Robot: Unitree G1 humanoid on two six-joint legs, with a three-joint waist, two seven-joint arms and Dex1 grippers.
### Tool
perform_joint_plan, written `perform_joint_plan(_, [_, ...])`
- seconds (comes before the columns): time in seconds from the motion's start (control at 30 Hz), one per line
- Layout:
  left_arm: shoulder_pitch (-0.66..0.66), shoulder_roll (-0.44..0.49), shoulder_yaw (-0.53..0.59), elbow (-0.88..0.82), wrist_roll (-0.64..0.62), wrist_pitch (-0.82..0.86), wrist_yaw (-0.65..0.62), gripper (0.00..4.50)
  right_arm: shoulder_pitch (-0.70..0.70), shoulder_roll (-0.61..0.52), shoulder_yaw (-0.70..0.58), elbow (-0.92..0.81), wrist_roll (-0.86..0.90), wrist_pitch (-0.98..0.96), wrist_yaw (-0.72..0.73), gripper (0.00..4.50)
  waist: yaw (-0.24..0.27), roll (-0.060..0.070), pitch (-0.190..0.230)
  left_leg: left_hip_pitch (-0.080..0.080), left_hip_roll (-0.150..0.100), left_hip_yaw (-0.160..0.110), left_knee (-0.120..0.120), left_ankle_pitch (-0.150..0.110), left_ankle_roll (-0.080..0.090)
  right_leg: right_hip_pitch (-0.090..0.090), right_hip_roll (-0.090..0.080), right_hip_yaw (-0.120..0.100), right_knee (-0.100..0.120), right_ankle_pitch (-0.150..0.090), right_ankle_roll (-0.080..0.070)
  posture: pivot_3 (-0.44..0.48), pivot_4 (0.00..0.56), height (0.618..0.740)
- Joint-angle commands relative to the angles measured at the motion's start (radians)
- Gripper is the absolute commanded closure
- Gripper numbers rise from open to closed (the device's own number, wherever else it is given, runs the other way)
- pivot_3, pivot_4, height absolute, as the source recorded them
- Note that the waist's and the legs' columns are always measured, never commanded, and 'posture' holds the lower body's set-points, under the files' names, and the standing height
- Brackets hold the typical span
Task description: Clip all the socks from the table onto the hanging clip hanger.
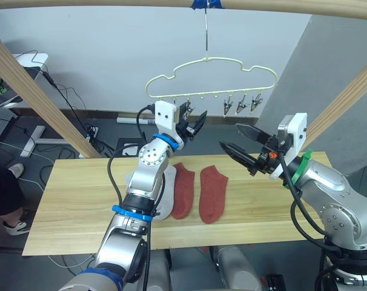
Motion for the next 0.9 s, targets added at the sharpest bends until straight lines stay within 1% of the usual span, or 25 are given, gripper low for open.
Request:
perform_joint_plan(0.03, [-0.027,-0.007,0.011,-0.021,-0.001,-0.025,-0.001,1.52,0.001,-0.006,-0.007,-0.036,0.015,-0.025,-0.004,0.79,0.0,0.0,0.0,0.0,0.0,0.0,0.0,0.0,0.0,0.0,0.0,0.0,0.0,0.0,0.0,-0.194,0.227,0.74])
perform_joint_plan(0.13, [-0.039,-0.009,0.014,-0.004,0.002,-0.028,0.007,1.52,0.005,-0.004,-0.007,-0.038,0.015,-0.024,-0.009,0.79,0.0,0.0,0.0,0.0,0.0,0.0,0.0,0.0,0.0,0.0,0.0,0.0,0.0,0.0,0.0,-0.198,0.227,0.74])
perform_joint_plan(0.23, [-0.05,-0.006,0.015,0.014,0.015,-0.035,0.02,2.08,0.01,-0.003,-0.007,-0.041,0.019,-0.022,-0.012,0.79,-0.002,0.0,0.0,0.0,0.0,0.0,0.0,0.0,0.0,0.0,0.0,0.0,0.0,0.0,0.0,-0.198,0.227,0.74])
perform_joint_plan(0.4, [-0.057,-0.01,0.02,0.024,0.01,-0.036,0.016,3.56,0.012,-0.003,-0.005,-0.042,0.02,-0.022,-0.016,0.79,-0.006,0.0,0.0,0.0,0.0,0.0,0.0,0.0,0.0,0.0,0.0,0.0,0.0,0.0,0.0,-0.198,0.229,0.74])
perform_joint_plan(0.57, [-0.058,-0.012,0.022,0.024,0.012,-0.032,0.017,4.28,0.012,-0.003,-0.005,-0.038,0.021,-0.023,-0.018,0.79,-0.01,0.0,0.0,0.0,0.0,0.0,0.0,0.0,0.0,0.0,0.0,0.0,0.0,0.0,0.0,-0.198,0.229,0.74])
perform_joint_plan(0.7, [-0.059,-0.012,0.024,0.02,0.009,-0.025,0.019,4.31,0.015,-0.003,-0.003,-0.034,0.017,-0.024,-0.017,0.79,-0.015,0.0,0.0,0.0,0.0,0.0,0.0,0.0,0.0,0.0,0.0,0.0,0.0,0.0,0.0,-0.193,0.23,0.74])
perform_joint_plan(0.77, [-0.055,-0.024,0.058,-0.041,-0.07,0.099,0.014,4.31,0.053,-0.078,0.118,0.042,-0.134,-0.011,-0.023,0.79,-0.017,0.0,0.0,0.0,0.0,0.0,0.0,0.0,0.0,0.0,0.0,0.0,0.0,0.0,0.0,-0.193,0.23,0.74])
perform_joint_plan(0.8, [-0.049,-0.024,0.082,-0.096,-0.14,0.214,0.003,4.31,0.069,-0.104,0.19,0.123,-0.21,-0.018,-0.024,0.79,-0.018,0.0,0.0,0.0,0.0,0.0,0.0,0.0,0.0,0.0,0.0,0.0,0.0,0.0,0.0,-0.19,0.232,0.74])
perform_joint_plan(0.83, [-0.044,-0.023,0.098,-0.136,-0.188,0.296,-0.004,4.31,0.078,-0.12,0.236,0.178,-0.258,-0.026,-0.024,0.79,-0.019,-0.001,-0.001,0.0,0.0,0.0,0.0,0.0,0.0,0.0,0.0,0.0,0.0,0.0,0.0,-0.19,0.232,0.74])
perform_joint_plan(0.87, [-0.04,-0.021,0.105,-0.163,-0.214,0.349,-0.006,4.31,0.081,-0.124,0.257,0.211,-0.279,-0.038,-0.021,0.79,-0.019,-0.001,0.0,0.0,0.0,0.0,0.0,0.0,0.0,0.001,0.0,0.0,0.0,0.0,0.0,-0.183,0.231,0.74])
perform_joint_plan(0.9, [-0.035,-0.007,0.124,-0.203,-0.263,0.44,-0.013,4.31,0.073,-0.115,0.289,0.275,-0.314,-0.077,-0.014,0.79,-0.02,-0.001,0.0,0.0,0.0,0.0,0.0,0.0,0.0,0.0,0.0,0.0,0.0,0.0,0.0,-0.183,0.231,0.74])
